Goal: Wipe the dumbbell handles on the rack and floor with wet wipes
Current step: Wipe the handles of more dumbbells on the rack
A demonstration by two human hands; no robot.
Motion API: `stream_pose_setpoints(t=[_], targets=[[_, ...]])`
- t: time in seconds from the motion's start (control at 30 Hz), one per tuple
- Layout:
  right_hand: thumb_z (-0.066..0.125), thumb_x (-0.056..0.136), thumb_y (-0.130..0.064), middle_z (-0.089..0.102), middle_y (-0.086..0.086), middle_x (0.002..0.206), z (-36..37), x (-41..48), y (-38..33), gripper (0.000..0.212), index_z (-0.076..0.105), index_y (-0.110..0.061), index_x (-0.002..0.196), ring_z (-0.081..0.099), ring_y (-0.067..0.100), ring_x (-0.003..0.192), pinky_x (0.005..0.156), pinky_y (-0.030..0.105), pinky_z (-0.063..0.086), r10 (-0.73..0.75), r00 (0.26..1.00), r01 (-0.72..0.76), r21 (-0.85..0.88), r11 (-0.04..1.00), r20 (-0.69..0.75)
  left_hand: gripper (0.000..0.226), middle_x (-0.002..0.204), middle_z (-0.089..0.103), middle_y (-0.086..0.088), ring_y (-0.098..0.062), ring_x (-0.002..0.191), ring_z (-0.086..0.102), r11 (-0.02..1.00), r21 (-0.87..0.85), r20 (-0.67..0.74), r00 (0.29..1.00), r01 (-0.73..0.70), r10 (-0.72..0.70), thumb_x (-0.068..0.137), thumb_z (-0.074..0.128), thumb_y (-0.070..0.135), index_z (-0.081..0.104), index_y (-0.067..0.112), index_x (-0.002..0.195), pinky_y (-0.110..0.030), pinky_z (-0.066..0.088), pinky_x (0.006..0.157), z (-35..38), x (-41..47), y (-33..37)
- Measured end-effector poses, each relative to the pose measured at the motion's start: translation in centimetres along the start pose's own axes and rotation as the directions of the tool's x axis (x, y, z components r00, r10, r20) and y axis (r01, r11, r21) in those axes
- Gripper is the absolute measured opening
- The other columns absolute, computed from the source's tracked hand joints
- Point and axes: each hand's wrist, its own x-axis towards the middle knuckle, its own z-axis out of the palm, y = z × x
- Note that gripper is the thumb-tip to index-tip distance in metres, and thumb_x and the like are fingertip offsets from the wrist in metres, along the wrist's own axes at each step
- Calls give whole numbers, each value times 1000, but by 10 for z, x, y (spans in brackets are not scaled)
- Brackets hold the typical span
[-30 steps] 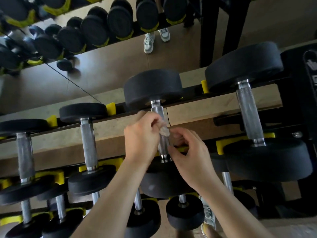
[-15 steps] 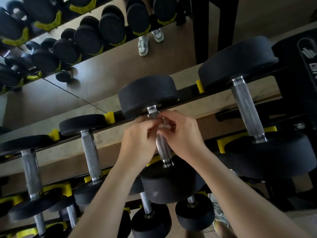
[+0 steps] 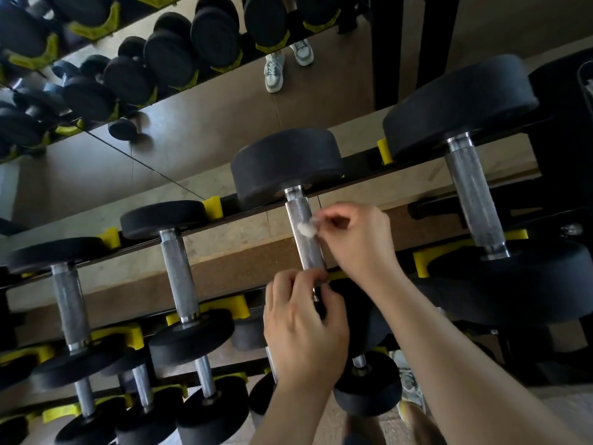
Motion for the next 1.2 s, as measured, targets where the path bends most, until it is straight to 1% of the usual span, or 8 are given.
stream_pose_setpoints(t=[0.1, 0.27, 0.43, 0.57, 0.77, 0.9, 1.07, 1.2], targets=[[70, 85, -13, 67, -13, 82, 6, 15, -8, 10, 73, -22, 88, 62, 1, 76, 66, 13, 48, -1, 1000, 1, -16, 1000, -28, 22, 88, 53, 10, -8, 83, 47, 1000, -16, -27, 1000, -13, 12, 84, 44, 30, 64, 21, 88, -29, 47, 63, -1, 0, -1], [70, 85, -20, 68, -13, 79, -18, -28, 17, 9, 71, -28, 80, 63, -1, 77, 70, 17, 52, 79, 961, -24, -203, 979, 267, 18, 82, 55, 4, -14, 76, 50, 994, -67, -89, 993, -86, 80, 83, 48, 23, 63, 14, 83, -34, 48, 60, 0, 0, -3], [72, 83, -13, 65, -11, 72, -6, -2, 4, 13, 67, -23, 77, 61, 1, 68, 58, 12, 48, 42, 995, -42, 6, 999, 91, 17, 80, 53, 2, -15, 75, 48, 993, -55, -102, 990, -103, 97, 81, 47, 22, 61, 13, 80, -33, 46, 60, 3, 0, -5], [69, 84, -13, 64, -14, 77, -18, -30, 15, 18, 66, -29, 76, 60, -4, 73, 60, 8, 43, 112, 933, -55, -172, 984, 342, 14, 80, 53, 4, -13, 75, 47, 989, -85, -134, 985, -121, 109, 81, 49, 22, 59, 13, 80, -30, 46, 61, 3, 0, -8], [69, 81, -8, 66, -6, 75, -8, -7, 2, 14, 65, -20, 77, 64, 10, 73, 68, 29, 57, 137, 973, -134, -28, 991, 184, 18, 86, 55, 7, -13, 82, 49, 995, -87, -129, 991, -44, 33, 83, 52, 33, 61, 18, 88, -37, 50, 68, 4, -2, -7], [68, 86, -26, 61, -7, 84, -21, -25, 8, 14, 59, -29, 75, 58, 8, 77, 71, 29, 54, 213, 885, -28, -409, 912, 415, 43, 99, 52, 9, -11, 94, 47, 982, -45, -6, 983, 186, -186, 81, 49, 62, 56, 25, 103, -34, 47, 82, -4, -5, 5], [75, 79, -39, 64, -8, 84, -26, -17, -7, 18, 61, -26, 80, 60, 8, 79, 70, 26, 50, 172, 868, 10, -362, 932, 466, 100, 150, 27, 1, -17, 139, 27, 930, -17, 237, 905, 367, -353, 65, 53, 76, 25, 23, 145, -35, 32, 112, -18, -29, 9], [78, 76, -39, 62, -11, 85, -26, -24, -1, 22, 60, -28, 82, 59, 5, 78, 65, 22, 46, 155, 852, 36, -351, 936, 500, 118, 159, 13, -1, -21, 143, 24, 876, 20, 322, 826, 482, -462, 63, 64, 74, 4, 25, 151, -40, 34, 112, -25, -30, 12]])
